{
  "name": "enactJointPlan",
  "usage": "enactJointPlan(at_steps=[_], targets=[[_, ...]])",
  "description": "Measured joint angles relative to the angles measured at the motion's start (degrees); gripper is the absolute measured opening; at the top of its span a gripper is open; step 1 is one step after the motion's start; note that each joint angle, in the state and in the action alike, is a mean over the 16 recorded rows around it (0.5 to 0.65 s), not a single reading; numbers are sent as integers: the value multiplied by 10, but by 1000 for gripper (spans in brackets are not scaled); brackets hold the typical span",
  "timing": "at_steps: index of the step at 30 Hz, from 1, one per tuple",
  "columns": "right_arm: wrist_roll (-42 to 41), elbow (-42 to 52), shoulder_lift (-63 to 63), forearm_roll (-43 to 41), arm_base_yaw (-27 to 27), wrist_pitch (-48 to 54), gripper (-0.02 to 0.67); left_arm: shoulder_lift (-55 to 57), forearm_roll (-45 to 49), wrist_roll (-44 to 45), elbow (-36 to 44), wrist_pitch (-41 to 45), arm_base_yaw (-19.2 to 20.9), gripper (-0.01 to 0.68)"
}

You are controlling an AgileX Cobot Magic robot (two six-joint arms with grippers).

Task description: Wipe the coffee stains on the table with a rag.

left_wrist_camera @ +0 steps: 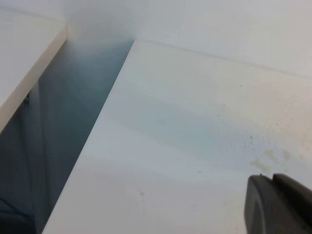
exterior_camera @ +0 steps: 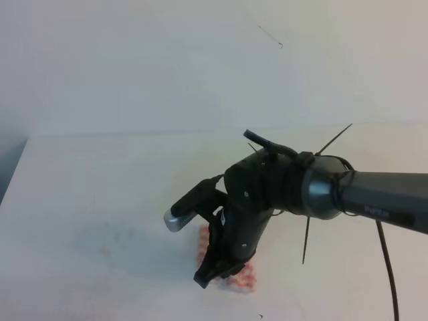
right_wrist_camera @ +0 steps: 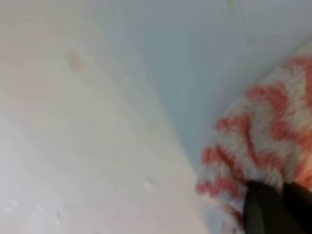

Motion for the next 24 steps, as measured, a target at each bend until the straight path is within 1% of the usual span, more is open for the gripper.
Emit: enactJointPlan(at_steps=[5,11,20,24], targets=[[62,-2,19,-67,11,-3,27,0,0,0,0,0,0,1],[98,-4,29,-80,-7,-1,27,0,0,0,0,0,0,1],[108,-3,24,-87,-65,14,26,0,0,0,0,0,0,1],[84,-1,10,-81,-86,20,26,0,0,0,0,0,0,1]])
